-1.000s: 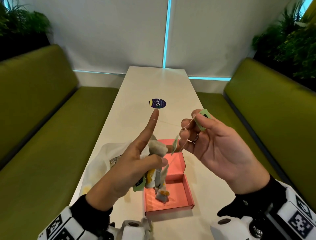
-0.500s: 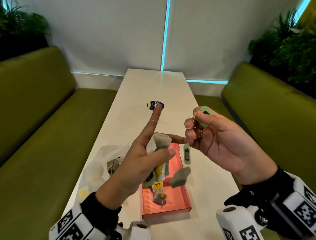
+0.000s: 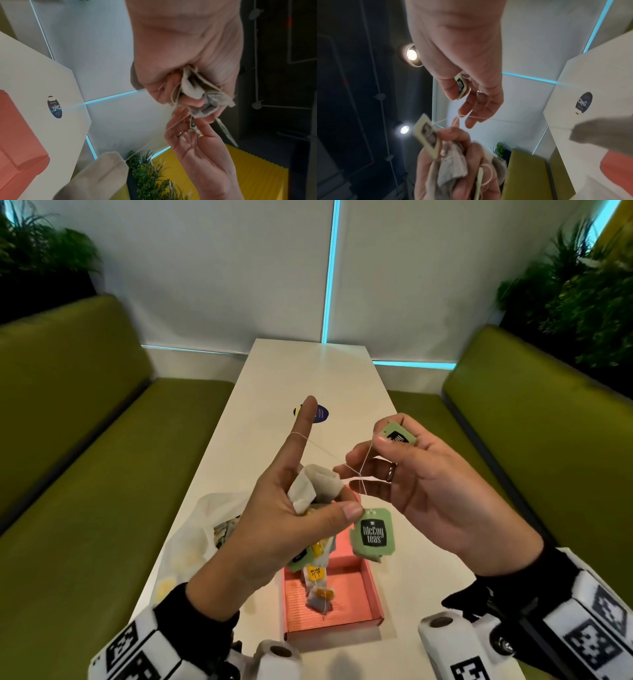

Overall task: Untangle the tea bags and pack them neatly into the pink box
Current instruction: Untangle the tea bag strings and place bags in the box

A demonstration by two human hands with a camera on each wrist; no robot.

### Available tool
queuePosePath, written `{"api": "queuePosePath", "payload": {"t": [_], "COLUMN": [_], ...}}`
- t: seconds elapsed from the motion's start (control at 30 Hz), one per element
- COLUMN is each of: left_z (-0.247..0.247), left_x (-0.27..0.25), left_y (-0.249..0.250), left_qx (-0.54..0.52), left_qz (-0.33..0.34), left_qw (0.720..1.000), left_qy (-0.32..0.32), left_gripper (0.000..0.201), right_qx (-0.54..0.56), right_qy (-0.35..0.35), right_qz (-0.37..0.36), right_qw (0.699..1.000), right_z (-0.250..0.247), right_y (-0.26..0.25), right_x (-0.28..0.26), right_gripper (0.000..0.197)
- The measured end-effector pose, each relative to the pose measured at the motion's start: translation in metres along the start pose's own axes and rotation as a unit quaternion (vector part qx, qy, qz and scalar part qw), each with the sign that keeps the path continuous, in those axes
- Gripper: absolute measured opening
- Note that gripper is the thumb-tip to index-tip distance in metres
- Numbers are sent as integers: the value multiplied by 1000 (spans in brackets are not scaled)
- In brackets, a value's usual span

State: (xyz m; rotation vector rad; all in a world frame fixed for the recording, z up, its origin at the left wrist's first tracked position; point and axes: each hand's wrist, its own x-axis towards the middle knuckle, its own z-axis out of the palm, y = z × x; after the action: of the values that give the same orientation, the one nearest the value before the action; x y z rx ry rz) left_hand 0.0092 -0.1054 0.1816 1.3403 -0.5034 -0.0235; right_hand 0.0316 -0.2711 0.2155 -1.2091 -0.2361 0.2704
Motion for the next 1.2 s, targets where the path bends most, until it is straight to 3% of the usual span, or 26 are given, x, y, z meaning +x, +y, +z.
{"api": "queuePosePath", "payload": {"t": [0.17, 0.47, 0.67, 1.2], "left_z": [5, 6, 3, 7], "left_x": [2, 1, -1, -3], "left_y": [1, 3, -1, -9], "left_qx": [24, 109, 134, 166], "left_qz": [-3, -1, 21, 13], "left_qw": [997, 988, 982, 976], "left_qy": [67, 109, 129, 142], "left_gripper": [103, 101, 78, 93], "right_qx": [-43, -20, 23, 52], "right_qy": [18, 34, 40, 22], "right_qz": [-18, -39, -29, -28], "right_qw": [999, 998, 998, 998], "right_z": [5, 12, 15, 9], "right_y": [-2, 0, 2, -2], "right_x": [0, 0, 2, 3], "right_gripper": [11, 10, 9, 3]}}
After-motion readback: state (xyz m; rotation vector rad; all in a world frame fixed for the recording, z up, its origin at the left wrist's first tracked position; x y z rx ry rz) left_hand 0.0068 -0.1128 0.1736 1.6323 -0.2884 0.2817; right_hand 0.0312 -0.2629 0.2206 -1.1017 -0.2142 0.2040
